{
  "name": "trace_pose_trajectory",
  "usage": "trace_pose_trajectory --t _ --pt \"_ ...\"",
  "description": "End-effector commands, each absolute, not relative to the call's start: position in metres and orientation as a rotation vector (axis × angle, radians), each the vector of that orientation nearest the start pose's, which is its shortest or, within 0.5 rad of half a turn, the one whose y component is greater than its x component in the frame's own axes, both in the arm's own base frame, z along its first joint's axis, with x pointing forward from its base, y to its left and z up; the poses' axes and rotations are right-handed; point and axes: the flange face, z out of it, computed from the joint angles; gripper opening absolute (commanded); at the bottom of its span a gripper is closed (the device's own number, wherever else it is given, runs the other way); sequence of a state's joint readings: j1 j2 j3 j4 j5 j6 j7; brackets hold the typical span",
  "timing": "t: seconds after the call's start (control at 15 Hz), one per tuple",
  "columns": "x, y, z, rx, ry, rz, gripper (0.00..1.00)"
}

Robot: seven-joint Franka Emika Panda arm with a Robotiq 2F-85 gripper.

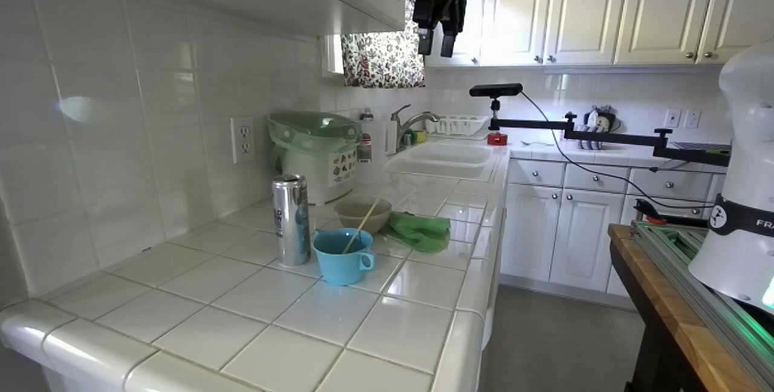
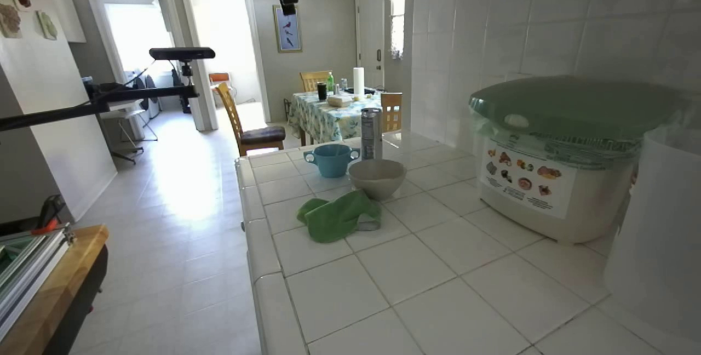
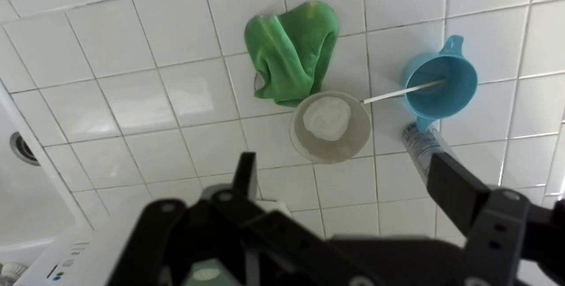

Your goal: Use the stick to stir the bowl

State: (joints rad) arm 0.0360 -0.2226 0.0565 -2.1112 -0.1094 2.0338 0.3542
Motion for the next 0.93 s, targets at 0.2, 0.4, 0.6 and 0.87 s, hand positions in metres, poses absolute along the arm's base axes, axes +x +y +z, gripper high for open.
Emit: trace_pose_trajectory --t 0.2,0.4,0.6,0.87 --pt "0.4934 0.0394 0.5261 -3.067 0.433 -0.279 1.0" --pt "0.4913 0.0384 0.5276 -3.036 0.46 -0.264 1.0" --pt "0.4908 0.0395 0.532 -2.998 0.449 -0.277 1.0" --pt "0.4961 0.0411 0.5323 -3.023 0.459 -0.266 1.0"
